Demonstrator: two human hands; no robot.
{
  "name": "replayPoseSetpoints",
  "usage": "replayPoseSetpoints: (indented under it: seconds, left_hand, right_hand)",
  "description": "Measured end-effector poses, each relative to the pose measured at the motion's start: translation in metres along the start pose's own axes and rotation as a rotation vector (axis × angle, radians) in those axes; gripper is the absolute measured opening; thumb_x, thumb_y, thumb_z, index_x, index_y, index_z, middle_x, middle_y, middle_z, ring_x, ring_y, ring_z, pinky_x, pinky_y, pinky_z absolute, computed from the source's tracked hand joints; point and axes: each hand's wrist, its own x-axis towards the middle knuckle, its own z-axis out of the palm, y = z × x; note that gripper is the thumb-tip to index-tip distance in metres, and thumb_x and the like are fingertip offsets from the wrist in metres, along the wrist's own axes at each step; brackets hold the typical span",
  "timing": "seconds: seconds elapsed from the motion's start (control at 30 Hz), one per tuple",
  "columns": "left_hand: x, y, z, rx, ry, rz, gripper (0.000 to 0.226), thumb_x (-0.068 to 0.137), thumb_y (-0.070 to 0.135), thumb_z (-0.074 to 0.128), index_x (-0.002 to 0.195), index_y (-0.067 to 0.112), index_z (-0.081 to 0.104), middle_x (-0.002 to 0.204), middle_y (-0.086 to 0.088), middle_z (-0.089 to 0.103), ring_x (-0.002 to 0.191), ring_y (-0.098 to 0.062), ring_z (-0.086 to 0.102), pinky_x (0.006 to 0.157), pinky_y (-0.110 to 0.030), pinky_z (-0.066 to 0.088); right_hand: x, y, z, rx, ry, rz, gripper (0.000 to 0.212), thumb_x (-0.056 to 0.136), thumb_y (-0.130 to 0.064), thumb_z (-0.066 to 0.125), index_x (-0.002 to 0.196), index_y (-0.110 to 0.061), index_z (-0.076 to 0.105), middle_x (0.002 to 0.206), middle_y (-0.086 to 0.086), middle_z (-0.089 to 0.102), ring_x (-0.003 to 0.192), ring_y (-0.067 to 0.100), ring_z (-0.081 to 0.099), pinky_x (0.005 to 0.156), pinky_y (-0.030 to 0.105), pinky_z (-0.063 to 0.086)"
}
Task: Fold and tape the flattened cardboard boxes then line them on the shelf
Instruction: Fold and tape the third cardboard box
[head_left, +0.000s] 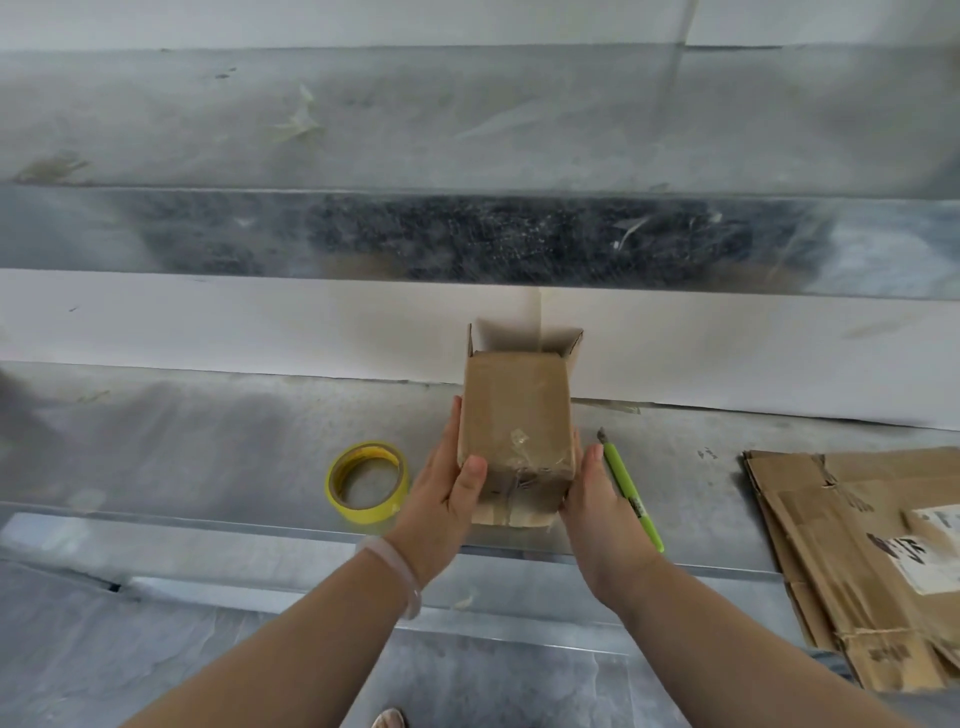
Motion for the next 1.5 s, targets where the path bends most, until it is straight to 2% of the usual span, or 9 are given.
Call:
replayPoseSetpoints:
  seconds: [0.2, 0.37, 0.47, 0.63, 0.77, 0.93, 1.03, 1.27, 1.5]
  left_hand:
    - [0.002, 0.004, -0.013, 0.51, -0.028, 0.197, 0.087, 0.081, 0.062, 0.059, 0.146, 0.05, 0.001, 0.157, 0.02, -0.008, 0.143, 0.006, 0.004, 0.113, -0.016, 0.023]
    - [-0.006, 0.025, -0.011, 0.458, 0.142, 0.209, 0.065, 0.079, 0.043, 0.068, 0.131, 0.051, 0.031, 0.152, 0.016, 0.019, 0.126, 0.009, 0.034, 0.098, -0.006, 0.037]
    - [-0.017, 0.037, -0.011, 0.314, 0.337, 0.128, 0.058, 0.078, 0.042, 0.07, 0.127, 0.047, 0.04, 0.145, 0.017, 0.029, 0.117, 0.015, 0.037, 0.084, 0.003, 0.036]
    - [-0.031, 0.043, 0.0, -0.187, 0.388, -0.141, 0.053, 0.077, 0.058, 0.059, 0.122, 0.03, 0.06, 0.117, 0.009, 0.062, 0.103, -0.012, 0.063, 0.069, -0.034, 0.06]
    - [-0.036, 0.024, -0.008, 0.189, 0.284, -0.205, 0.057, 0.078, 0.075, 0.043, 0.108, 0.031, 0.062, 0.101, 0.008, 0.063, 0.091, -0.004, 0.061, 0.071, -0.019, 0.047]
    - [-0.029, 0.016, -0.015, 0.102, 0.217, -0.327, 0.039, 0.095, 0.054, 0.038, 0.076, 0.027, 0.058, 0.086, 0.002, 0.057, 0.082, -0.016, 0.055, 0.073, -0.033, 0.045]
    - [-0.023, 0.023, -0.025, 0.145, 0.18, -0.394, 0.038, 0.095, 0.052, 0.041, 0.082, 0.022, 0.061, 0.086, 0.003, 0.061, 0.082, -0.015, 0.058, 0.079, -0.041, 0.052]
    - [-0.013, 0.031, -0.036, 0.259, 0.101, -0.489, 0.055, 0.089, 0.06, 0.046, 0.076, 0.009, 0.061, 0.056, -0.004, 0.065, 0.054, -0.017, 0.064, 0.068, -0.041, 0.059]
    - [-0.004, 0.022, -0.033, 0.357, 0.059, -0.485, 0.053, 0.086, 0.068, 0.044, 0.085, 0.018, 0.061, 0.077, -0.002, 0.068, 0.071, -0.017, 0.067, 0.071, -0.04, 0.059]
  right_hand:
    - [0.008, 0.065, -0.031, 0.011, -0.095, 0.202, 0.122, 0.04, -0.104, 0.043, 0.141, -0.035, 0.046, 0.148, -0.007, 0.045, 0.139, 0.017, 0.038, 0.119, 0.044, 0.023]
    - [-0.036, 0.018, -0.02, -0.136, -0.148, 0.038, 0.048, 0.087, -0.06, 0.058, 0.131, -0.045, 0.051, 0.129, -0.026, 0.057, 0.124, -0.006, 0.049, 0.11, 0.023, 0.036]
    - [-0.053, 0.026, -0.03, -0.255, 0.037, -0.157, 0.059, 0.084, -0.046, 0.064, 0.137, -0.049, 0.038, 0.133, -0.029, 0.046, 0.125, -0.001, 0.047, 0.107, 0.029, 0.04]
    - [-0.064, 0.0, -0.037, -0.068, 0.179, -0.278, 0.049, 0.092, -0.022, 0.06, 0.13, -0.041, 0.037, 0.12, -0.024, 0.051, 0.094, -0.022, 0.055, 0.072, 0.0, 0.044]
    - [-0.056, -0.016, -0.036, -0.128, 0.208, -0.214, 0.039, 0.1, -0.034, 0.046, 0.134, -0.049, 0.035, 0.114, -0.025, 0.049, 0.088, -0.016, 0.05, 0.063, 0.001, 0.041]
    - [-0.032, -0.027, -0.026, -0.392, 0.116, -0.171, 0.06, 0.094, -0.059, 0.041, 0.15, -0.045, 0.023, 0.139, -0.015, 0.045, 0.128, 0.011, 0.044, 0.108, 0.035, 0.038]
    - [-0.018, -0.036, -0.022, -0.476, 0.089, -0.157, 0.075, 0.081, -0.073, 0.042, 0.147, -0.041, 0.027, 0.136, -0.012, 0.05, 0.124, 0.016, 0.049, 0.107, 0.045, 0.042]
    - [-0.007, -0.051, -0.023, -0.575, 0.064, -0.073, 0.042, 0.099, -0.05, 0.039, 0.135, -0.029, 0.045, 0.115, -0.006, 0.057, 0.105, 0.016, 0.055, 0.096, 0.035, 0.045]
    - [-0.005, -0.053, -0.025, -0.636, 0.083, -0.08, 0.037, 0.1, -0.047, 0.039, 0.132, -0.029, 0.047, 0.102, -0.009, 0.056, 0.094, 0.013, 0.054, 0.084, 0.029, 0.041]
